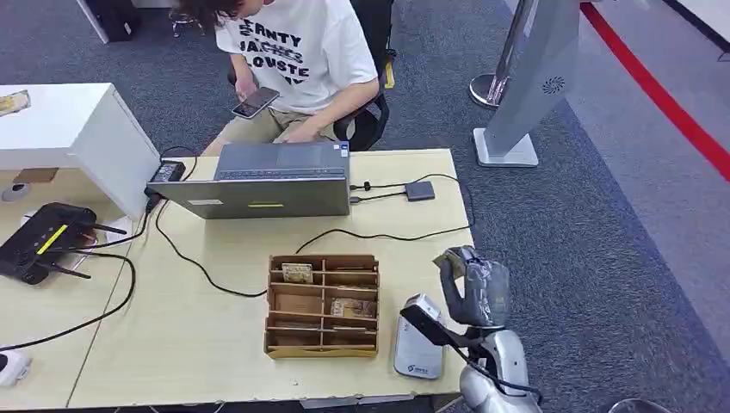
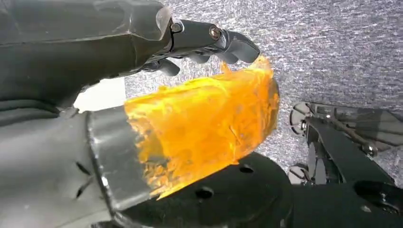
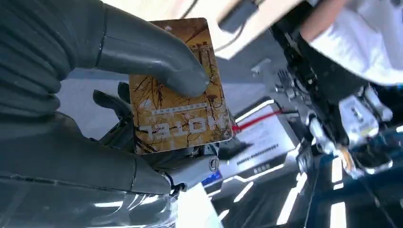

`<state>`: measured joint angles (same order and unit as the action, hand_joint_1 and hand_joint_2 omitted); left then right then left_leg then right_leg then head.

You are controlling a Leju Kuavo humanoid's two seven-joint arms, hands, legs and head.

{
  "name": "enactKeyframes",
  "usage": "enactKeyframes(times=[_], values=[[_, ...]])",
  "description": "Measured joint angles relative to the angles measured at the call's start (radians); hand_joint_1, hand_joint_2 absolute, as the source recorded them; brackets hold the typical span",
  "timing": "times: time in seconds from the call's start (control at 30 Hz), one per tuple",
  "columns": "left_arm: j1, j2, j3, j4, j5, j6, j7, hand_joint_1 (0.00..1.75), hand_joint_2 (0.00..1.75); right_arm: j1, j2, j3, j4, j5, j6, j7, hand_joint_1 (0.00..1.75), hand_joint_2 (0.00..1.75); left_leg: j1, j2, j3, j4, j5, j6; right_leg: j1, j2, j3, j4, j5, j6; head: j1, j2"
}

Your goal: Pass the card to the sensor for recognition and then transmit it.

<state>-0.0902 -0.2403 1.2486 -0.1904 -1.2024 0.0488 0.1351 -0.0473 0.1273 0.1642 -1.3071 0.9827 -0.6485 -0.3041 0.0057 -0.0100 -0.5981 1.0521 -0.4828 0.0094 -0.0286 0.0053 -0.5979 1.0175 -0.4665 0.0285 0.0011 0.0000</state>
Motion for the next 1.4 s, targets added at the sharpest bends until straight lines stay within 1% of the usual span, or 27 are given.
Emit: enactKeyframes(times=[0.07,0.23,0.33,0.43,0.53,0.63,0.7,0.83,0.93,1.0,1.17,1.27,1.4], values=[[0.0,-0.005,0.0,0.0,0.001,0.002,-0.003,0.0,0.0,0.026,0.024,-0.038,-0.044,-0.002,0.0,-0.024,1.75,1.75,0.0,0.0,0.0,0.0,0.0,0.0,0.0,0.0,0.0,0.0,0.0,0.0,0.0,0.0],[0.0,-0.011,0.0,0.0,0.002,0.003,-0.006,0.0,0.0,0.06,0.06,-0.092,-0.108,-0.005,0.0,-0.033,1.75,1.75,0.0,0.0,0.0,0.0,0.0,0.0,0.0,0.0,0.0,0.0,0.0,0.0,0.0,0.0],[0.001,-0.011,0.0,0.0,0.006,-0.013,-0.012,0.0,0.0,0.089,0.065,-0.1,-0.145,-0.028,0.0,-0.045,1.75,1.75,0.0,0.0,0.0,0.0,0.0,0.0,0.0,0.0,0.0,0.0,0.0,0.0,0.0,0.0],[0.004,-0.017,0.0,0.0,0.005,-0.023,-0.02,0.0,0.0,0.148,0.067,-0.099,-0.221,-0.027,0.0,-0.059,1.75,1.75,0.0,0.0,0.0,0.0,0.0,0.0,0.0,0.0,0.0,0.0,0.0,0.0,0.0,0.0],[0.007,-0.024,0.0,0.0,-0.008,-0.029,-0.02,0.0,0.0,0.211,0.088,-0.096,-0.316,-0.016,0.0,-0.103,1.75,1.75,0.0,0.0,0.0,0.0,-0.002,-0.002,0.0,0.0,0.0,0.0,-0.001,-0.001,0.0,0.0],[0.008,-0.031,0.0,0.0,-0.022,-0.037,-0.021,0.0,0.0,0.233,0.11,-0.096,-0.378,-0.024,0.0,-0.158,1.75,1.75,0.0,0.0,0.0,0.0,-0.002,-0.002,0.0,0.001,0.0,0.0,-0.001,-0.001,0.0,0.0],[0.008,-0.033,0.0,0.0,-0.03,-0.04,-0.023,0.0,0.0,0.235,0.119,-0.095,-0.408,-0.04,0.0,-0.196,1.75,1.75,0.001,0.0,0.0,0.0,-0.002,-0.002,0.0,0.001,0.0,0.0,-0.001,-0.001,0.0,0.0],[0.009,-0.037,-0.002,0.0,-0.052,-0.048,-0.029,0.0,0.0,0.226,0.143,-0.093,-0.458,-0.066,0.0,-0.296,1.75,1.75,0.001,0.0,0.0,0.0,-0.002,-0.002,0.0,0.001,0.0,0.0,-0.001,-0.001,0.0,0.0],[0.009,-0.039,-0.005,0.0,-0.066,-0.048,-0.029,0.0,0.0,0.213,0.154,-0.078,-0.484,-0.07,0.0,-0.335,1.75,1.75,0.001,0.0,0.001,0.0,-0.002,-0.002,0.0,0.001,0.0,0.0,-0.001,-0.001,0.0,0.0],[0.01,-0.043,-0.01,0.0,-0.076,-0.038,-0.029,0.0,0.0,0.208,0.161,-0.07,-0.498,-0.067,0.0,-0.359,1.75,1.75,0.001,0.0,0.0,0.0,-0.002,-0.002,0.0,0.0,0.0,0.0,-0.001,-0.001,0.0,0.0],[0.012,-0.047,-0.031,0.0,-0.106,-0.04,-0.029,0.0,0.0,0.179,0.173,-0.039,-0.516,-0.024,0.001,-0.391,1.75,1.75,0.001,0.0,0.0,0.0,-0.002,-0.002,0.001,0.001,0.0,0.0,-0.001,-0.001,0.0,0.0],[0.013,-0.047,-0.047,0.0,-0.122,-0.043,-0.029,0.0,0.0,0.14,0.177,-0.02,-0.513,0.005,0.001,-0.385,1.75,1.75,0.001,0.0,0.0,0.0,-0.002,-0.002,0.001,0.001,0.0,0.0,-0.001,-0.001,0.0,0.0],[0.013,-0.046,-0.061,0.0,-0.13,-0.044,-0.029,0.0,0.0,0.108,0.179,-0.007,-0.505,0.01,0.001,-0.379,1.75,1.75,0.001,0.0,0.0,0.0,-0.002,-0.002,0.001,0.0,0.0,0.0,-0.001,-0.001,0.0,0.0]])
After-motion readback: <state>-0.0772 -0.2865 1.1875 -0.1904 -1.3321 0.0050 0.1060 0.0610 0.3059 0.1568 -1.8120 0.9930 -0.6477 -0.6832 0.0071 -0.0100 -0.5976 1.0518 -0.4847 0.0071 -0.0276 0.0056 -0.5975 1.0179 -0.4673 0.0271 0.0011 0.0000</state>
